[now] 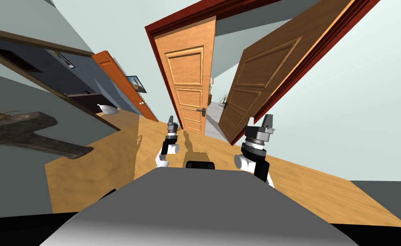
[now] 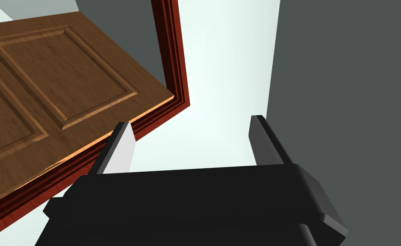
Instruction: Push the door open
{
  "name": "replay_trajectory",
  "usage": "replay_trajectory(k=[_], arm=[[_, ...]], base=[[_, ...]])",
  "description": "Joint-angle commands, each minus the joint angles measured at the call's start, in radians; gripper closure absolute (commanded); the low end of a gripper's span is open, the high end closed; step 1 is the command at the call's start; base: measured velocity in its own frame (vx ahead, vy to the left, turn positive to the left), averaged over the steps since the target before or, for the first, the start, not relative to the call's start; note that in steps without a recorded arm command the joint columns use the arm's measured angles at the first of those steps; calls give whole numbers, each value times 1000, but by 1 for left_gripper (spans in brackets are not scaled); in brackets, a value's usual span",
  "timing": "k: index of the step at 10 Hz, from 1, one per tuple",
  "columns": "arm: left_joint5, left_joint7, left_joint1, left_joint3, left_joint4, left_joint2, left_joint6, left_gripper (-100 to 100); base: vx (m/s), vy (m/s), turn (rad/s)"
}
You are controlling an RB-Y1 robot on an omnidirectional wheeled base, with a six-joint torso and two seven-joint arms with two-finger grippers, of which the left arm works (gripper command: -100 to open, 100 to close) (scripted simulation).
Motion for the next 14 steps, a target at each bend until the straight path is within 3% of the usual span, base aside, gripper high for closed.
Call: replay_trajectory(k=[1, 14], arm=[[5, -3, -22, -4, 35, 0, 4, -100], [61, -32, -222, -56, 386, -2, 30, -100]], base=[[54, 2, -23], [96, 21, -46]])
